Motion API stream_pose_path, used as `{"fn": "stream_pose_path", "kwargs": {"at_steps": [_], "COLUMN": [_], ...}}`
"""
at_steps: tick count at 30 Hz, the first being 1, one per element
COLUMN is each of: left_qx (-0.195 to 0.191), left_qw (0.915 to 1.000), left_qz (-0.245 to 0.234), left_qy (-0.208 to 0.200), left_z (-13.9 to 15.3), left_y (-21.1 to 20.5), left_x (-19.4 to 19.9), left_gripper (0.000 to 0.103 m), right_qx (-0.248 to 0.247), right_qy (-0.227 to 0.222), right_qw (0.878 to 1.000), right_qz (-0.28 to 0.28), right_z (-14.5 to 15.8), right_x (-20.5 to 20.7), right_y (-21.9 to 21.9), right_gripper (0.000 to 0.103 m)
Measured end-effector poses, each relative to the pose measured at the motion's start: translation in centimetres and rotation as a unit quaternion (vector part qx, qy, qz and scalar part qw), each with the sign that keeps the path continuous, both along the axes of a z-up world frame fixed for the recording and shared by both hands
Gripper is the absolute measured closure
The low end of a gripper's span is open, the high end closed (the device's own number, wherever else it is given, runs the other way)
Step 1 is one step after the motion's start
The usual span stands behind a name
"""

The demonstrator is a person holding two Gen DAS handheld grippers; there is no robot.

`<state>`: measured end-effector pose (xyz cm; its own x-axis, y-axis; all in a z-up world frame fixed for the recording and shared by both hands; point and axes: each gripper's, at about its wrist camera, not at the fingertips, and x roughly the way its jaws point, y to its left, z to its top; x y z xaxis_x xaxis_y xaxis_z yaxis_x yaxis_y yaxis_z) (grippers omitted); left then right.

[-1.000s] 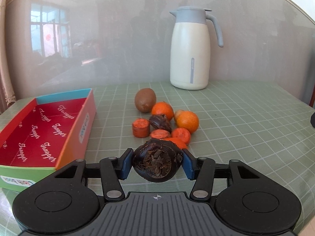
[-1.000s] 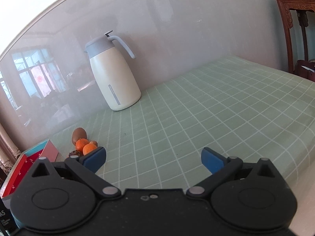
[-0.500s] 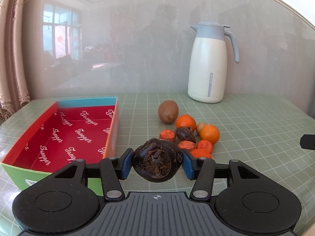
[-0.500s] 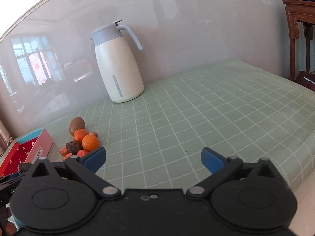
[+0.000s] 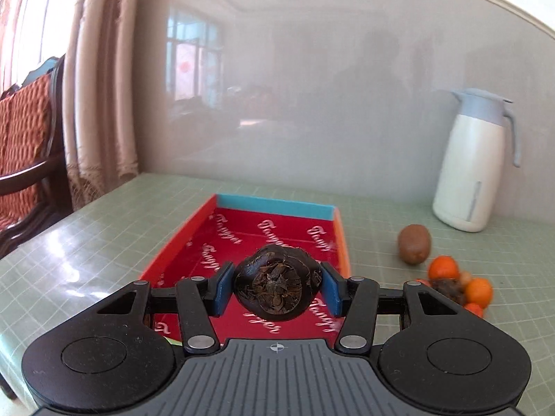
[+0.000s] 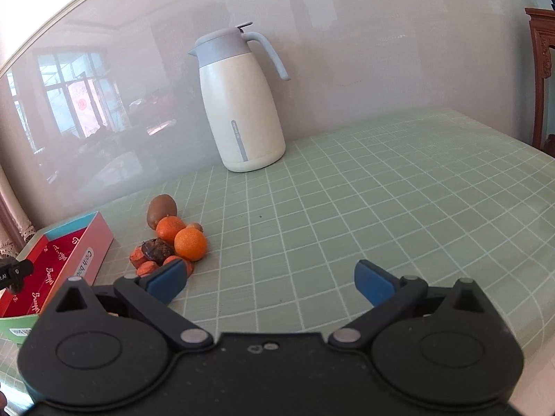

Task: Organize fruits
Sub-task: 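Carry the dark brown fruit into the red box and open the left tool, then grasp the tangerine at the front of the pile with the right tool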

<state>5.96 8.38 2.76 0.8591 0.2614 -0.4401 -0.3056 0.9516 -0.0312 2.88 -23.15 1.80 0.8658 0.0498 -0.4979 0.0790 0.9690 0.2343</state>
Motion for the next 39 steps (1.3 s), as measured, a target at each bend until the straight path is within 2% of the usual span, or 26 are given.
{"fn": "stream_pose_path", "kwargs": {"at_steps": [8, 13, 17, 21, 22, 23, 25, 29, 32, 36, 39], "left_qx": [-0.014, 0.014, 0.009, -0.006, -0.004, 0.004, 0.023, 0.029, 0.031, 0.010, -0.004], "left_qw": [0.9956, 0.9937, 0.9951, 0.9977, 0.9980, 0.9978, 0.9960, 0.9948, 0.9944, 0.9947, 0.9928], "left_qz": [0.070, 0.084, 0.067, 0.060, 0.061, 0.066, 0.082, 0.083, 0.088, 0.091, 0.109], "left_qy": [0.060, 0.073, 0.072, 0.031, 0.013, -0.003, -0.028, -0.052, -0.051, -0.048, -0.050], "left_z": [-2.3, -2.6, -2.3, -1.4, -0.9, -0.5, 0.2, 1.3, 1.4, 1.1, 0.8], "left_y": [3.9, 4.3, 4.2, 4.5, 4.6, 4.7, 4.9, 6.1, 7.0, 8.5, 9.5], "left_x": [1.7, 1.7, 1.3, 0.0, -0.7, -1.4, -2.8, -5.2, -6.7, -8.1, -8.4], "left_gripper": [0.051, 0.050, 0.037, 0.034, 0.029, 0.020, 0.010, 0.010, 0.009, 0.009, 0.008], "right_qx": [-0.010, -0.030, -0.026, -0.037, -0.043, -0.051, -0.060, -0.063, -0.052, -0.061, -0.066], "right_qy": [0.011, 0.022, 0.026, 0.032, 0.033, 0.032, 0.031, 0.035, 0.040, 0.050, 0.054], "right_qw": [0.999, 0.997, 0.996, 0.994, 0.993, 0.993, 0.992, 0.992, 0.992, 0.991, 0.990], "right_qz": [0.040, 0.063, 0.077, 0.097, 0.101, 0.104, 0.106, 0.103, 0.104, 0.105, 0.108], "right_z": [-0.7, -1.4, -1.9, -2.4, -2.5, -2.5, -2.6, -2.9, -3.1, -3.7, -3.9], "right_x": [1.9, 3.2, 4.2, 5.2, 5.4, 5.5, 5.5, 6.1, 6.5, 7.0, 7.3], "right_y": [3.5, 5.9, 7.2, 8.7, 9.0, 9.3, 9.6, 9.6, 9.5, 10.1, 10.4], "right_gripper": [0.000, 0.000, 0.000, 0.000, 0.000, 0.000, 0.000, 0.004, 0.010, 0.011, 0.021]}}
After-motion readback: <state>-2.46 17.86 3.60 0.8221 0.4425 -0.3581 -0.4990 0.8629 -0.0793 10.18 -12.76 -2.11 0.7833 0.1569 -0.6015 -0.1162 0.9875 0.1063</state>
